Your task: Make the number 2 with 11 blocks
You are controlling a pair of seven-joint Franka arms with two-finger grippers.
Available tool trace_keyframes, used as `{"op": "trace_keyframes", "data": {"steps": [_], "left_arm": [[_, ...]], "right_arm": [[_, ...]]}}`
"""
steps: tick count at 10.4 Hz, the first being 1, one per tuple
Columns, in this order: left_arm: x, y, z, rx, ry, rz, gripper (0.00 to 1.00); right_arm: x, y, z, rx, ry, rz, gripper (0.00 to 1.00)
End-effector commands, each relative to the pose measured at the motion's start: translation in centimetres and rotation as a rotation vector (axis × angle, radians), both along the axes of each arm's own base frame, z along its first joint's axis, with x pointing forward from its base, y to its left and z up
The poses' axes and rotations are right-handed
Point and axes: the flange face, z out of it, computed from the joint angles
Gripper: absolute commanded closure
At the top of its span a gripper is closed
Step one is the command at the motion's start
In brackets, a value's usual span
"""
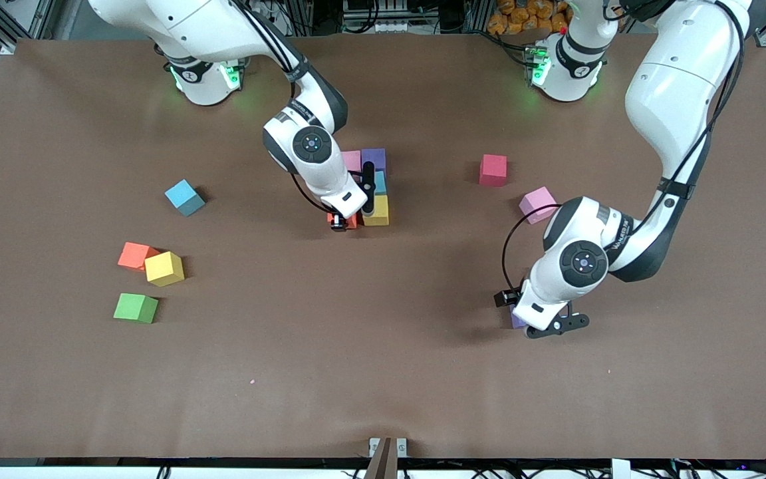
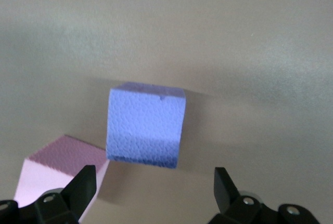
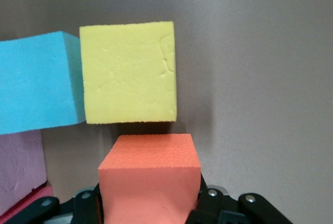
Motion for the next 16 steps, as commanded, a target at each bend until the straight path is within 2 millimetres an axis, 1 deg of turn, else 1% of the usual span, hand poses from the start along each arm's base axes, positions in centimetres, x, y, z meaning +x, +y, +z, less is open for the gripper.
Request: {"op": "trace_keyframes", "data": {"steps": [1, 2, 3, 4, 6, 7, 9, 12, 13, 14, 15, 16], "left_arm": [[1.5, 1.0, 0.2, -0.007, -0.017, -0.040, 0.00], [1.8, 1.0, -0.5, -0.014, -0.021, -0.046, 0.00], [2.2, 1.0, -0.9, -0.028, -0.046, -0.045, 0.00], [2.3, 0.9, -1.5, -0.036, -0.052, -0.052, 0.00], [2.1, 1.0, -3.1, -0.040, -0.039, -0.063, 0.00], [2.3, 1.1, -3.2, -0.044, -0.051, -0.064, 0.00], [2.3, 1.5, -3.7, -0.040, -0.048, -0.086, 0.00], [2.2, 1.5, -4.2, -0.039, -0.040, -0.092, 0.00], [2.2, 1.5, -4.2, -0.038, -0.040, -0.089, 0.00], [2.1, 1.5, -4.3, -0.036, -0.037, -0.089, 0.43], [2.1, 1.4, -4.4, -0.036, -0.035, -0.087, 0.67], [2.2, 1.5, -4.2, -0.036, -0.038, -0.079, 0.72]], "right_arm": [[0.4, 0.8, 0.0, 0.002, 0.006, -0.038, 0.57], [0.2, 1.1, 0.0, 0.002, 0.005, -0.038, 0.56], [0.3, 0.9, -0.1, -0.001, 0.005, -0.040, 0.55], [0.3, 0.8, -0.6, -0.007, 0.009, -0.041, 0.55], [0.2, 1.3, -1.1, -0.007, 0.012, -0.044, 0.55], [0.0, 1.7, -1.3, -0.006, 0.012, -0.041, 0.55], [-0.1, 2.2, -1.2, -0.007, 0.007, -0.051, 0.55], [-0.1, 2.3, -1.5, -0.010, 0.010, -0.051, 0.55], [-0.1, 2.3, -1.5, -0.010, 0.010, -0.051, 0.52], [-0.1, 2.3, -1.5, -0.008, 0.010, -0.054, 0.35], [-0.1, 2.3, -1.5, -0.008, 0.010, -0.053, 0.06], [-0.1, 2.3, -1.4, -0.009, 0.009, -0.051, 0.00]]}}
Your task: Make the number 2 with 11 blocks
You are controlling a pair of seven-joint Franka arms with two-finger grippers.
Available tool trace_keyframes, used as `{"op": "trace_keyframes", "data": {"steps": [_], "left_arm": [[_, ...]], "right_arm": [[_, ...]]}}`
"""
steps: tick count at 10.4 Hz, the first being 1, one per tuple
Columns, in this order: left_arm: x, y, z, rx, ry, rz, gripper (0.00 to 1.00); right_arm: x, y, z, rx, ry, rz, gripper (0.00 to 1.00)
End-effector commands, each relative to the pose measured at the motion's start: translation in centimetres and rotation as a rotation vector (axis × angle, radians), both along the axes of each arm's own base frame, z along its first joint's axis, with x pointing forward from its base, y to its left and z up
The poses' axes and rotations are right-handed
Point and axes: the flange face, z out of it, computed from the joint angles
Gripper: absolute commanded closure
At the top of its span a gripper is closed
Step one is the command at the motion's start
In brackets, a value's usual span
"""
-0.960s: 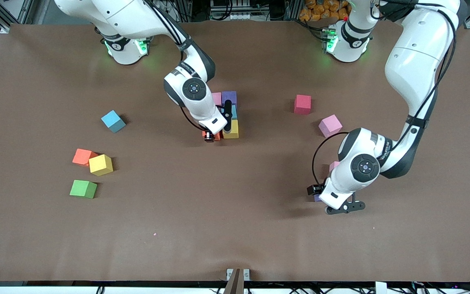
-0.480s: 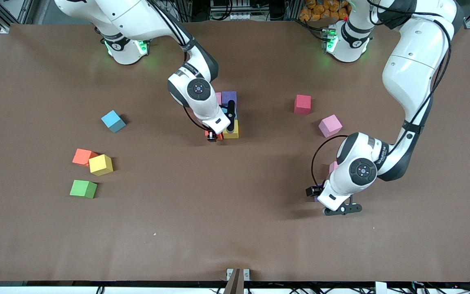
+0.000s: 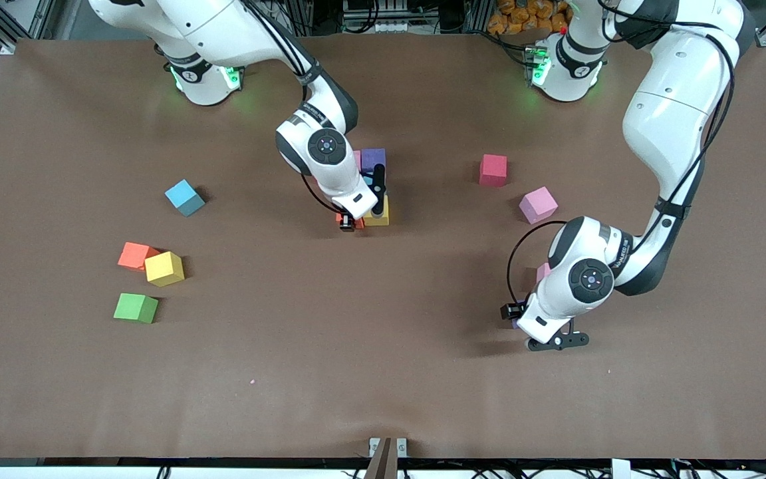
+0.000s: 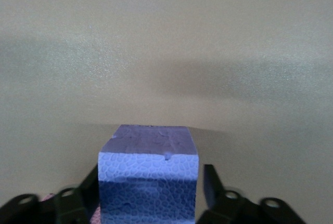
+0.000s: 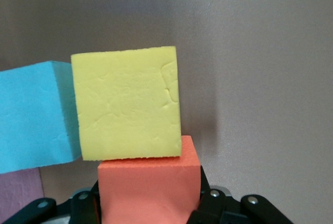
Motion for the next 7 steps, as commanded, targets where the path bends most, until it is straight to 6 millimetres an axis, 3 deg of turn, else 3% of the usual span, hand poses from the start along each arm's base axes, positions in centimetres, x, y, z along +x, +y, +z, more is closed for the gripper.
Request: {"op": "trace_keyframes", "data": {"steps": [1, 3, 5, 7], "left_arm": [[0.3, -0.2, 0.2, -0.004, -0.005, 0.001, 0.72], [0.5, 0.0, 1.2, -0.008, -0.011, 0.063, 0.72], [0.6, -0.5, 2.8, -0.015, -0.024, 0.211, 0.72], [-0.5, -3.2, 4.4, 0.004, -0.011, 0.323, 0.72]], "right_arm": [[0.2, 0.4, 0.2, 0.003, 0.001, -0.015, 0.00], [0.3, 0.2, 1.7, -0.021, 0.009, -0.014, 0.00], [0.2, -0.3, 5.2, -0.051, 0.026, -0.013, 0.00], [0.3, -1.2, 8.2, -0.069, 0.033, -0.023, 0.00]]}}
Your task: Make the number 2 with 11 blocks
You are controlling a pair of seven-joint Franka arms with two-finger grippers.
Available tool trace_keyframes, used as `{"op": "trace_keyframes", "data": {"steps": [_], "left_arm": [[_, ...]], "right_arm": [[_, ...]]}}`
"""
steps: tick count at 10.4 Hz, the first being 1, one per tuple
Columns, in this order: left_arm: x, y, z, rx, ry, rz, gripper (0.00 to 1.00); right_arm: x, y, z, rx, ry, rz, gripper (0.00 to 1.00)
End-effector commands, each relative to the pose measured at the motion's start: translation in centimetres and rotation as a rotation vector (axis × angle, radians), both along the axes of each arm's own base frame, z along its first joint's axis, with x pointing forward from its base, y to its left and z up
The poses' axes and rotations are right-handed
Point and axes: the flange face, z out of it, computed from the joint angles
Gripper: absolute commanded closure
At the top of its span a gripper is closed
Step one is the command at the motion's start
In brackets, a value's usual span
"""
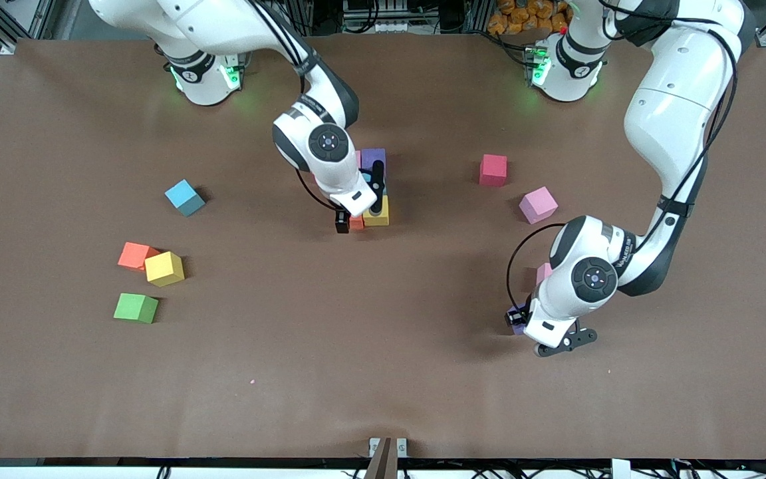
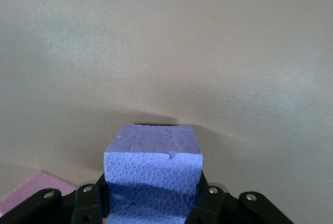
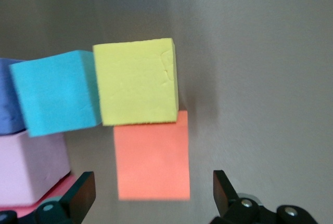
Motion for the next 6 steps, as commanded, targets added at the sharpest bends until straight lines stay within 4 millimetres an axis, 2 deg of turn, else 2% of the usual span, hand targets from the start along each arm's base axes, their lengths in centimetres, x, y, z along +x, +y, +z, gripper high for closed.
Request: {"op": "trace_keyframes", "data": {"steps": [1, 2, 4, 6], "left_arm": [[-1.8, -4.0, 2.4, 0.015, 0.025, 0.165, 0.72], [-3.2, -6.6, 2.7, 0.019, 0.054, 0.253, 0.72], [-5.4, -10.5, 4.2, 0.008, 0.091, 0.376, 0.72], [-8.1, -15.0, 5.7, -0.009, 0.127, 0.479, 0.72]], "right_arm": [[-0.3, -1.5, 4.5, -0.012, 0.002, -0.028, 0.00], [0.7, -3.3, 6.2, -0.015, -0.002, -0.061, 0.00], [5.6, -10.8, 10.1, -0.003, -0.036, -0.194, 0.00], [8.9, -17.5, 14.0, 0.019, -0.097, -0.313, 0.00]]}}
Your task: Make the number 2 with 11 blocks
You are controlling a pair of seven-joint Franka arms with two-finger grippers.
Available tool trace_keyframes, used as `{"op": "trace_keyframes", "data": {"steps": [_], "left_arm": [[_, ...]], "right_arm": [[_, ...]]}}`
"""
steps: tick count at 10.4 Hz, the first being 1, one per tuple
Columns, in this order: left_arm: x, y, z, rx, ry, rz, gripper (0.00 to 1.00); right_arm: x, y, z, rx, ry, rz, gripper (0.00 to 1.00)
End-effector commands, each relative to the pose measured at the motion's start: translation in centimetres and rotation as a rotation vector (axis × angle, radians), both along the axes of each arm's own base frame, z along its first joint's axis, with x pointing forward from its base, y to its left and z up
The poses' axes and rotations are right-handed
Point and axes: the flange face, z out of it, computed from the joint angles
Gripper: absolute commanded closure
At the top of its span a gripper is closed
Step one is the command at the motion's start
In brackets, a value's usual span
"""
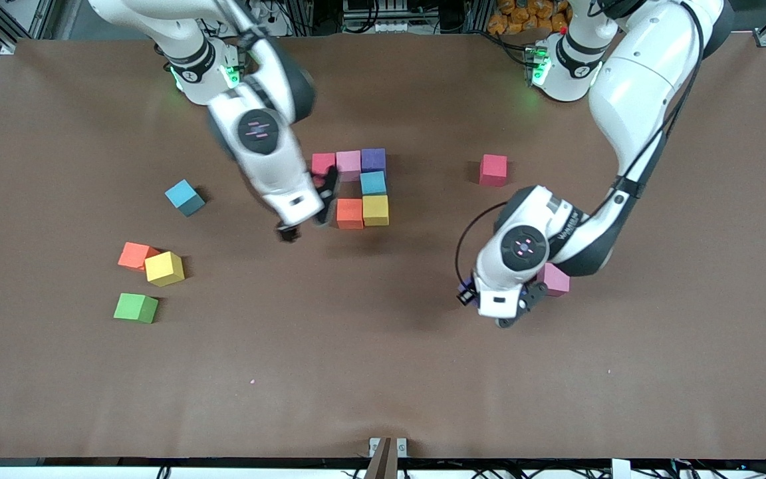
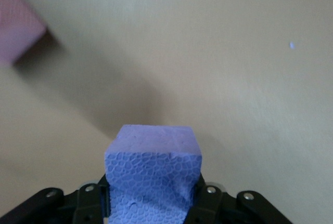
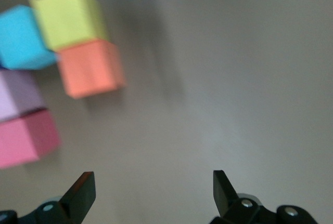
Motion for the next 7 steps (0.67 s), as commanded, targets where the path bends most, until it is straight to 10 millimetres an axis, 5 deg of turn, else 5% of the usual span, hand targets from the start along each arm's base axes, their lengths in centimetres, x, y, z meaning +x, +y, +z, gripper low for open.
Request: {"op": "trace_keyframes", "data": {"steps": [1, 3, 5, 7], "left_arm": [[-3.6, -5.1, 1.8, 0.000, 0.037, 0.113, 0.72], [-7.4, -10.3, 1.7, 0.020, 0.045, 0.229, 0.72], [-10.9, -14.3, 1.7, 0.037, 0.049, 0.334, 0.72], [-13.8, -17.3, 1.7, 0.053, 0.045, 0.416, 0.72]], "right_arm": [[1.4, -9.1, 3.3, 0.012, -0.029, -0.145, 0.00], [2.4, -19.3, 4.3, 0.006, -0.049, -0.314, 0.00], [2.2, -27.0, 2.2, 0.013, -0.055, -0.469, 0.00], [1.4, -30.8, -2.1, 0.023, -0.075, -0.541, 0.00]]}}
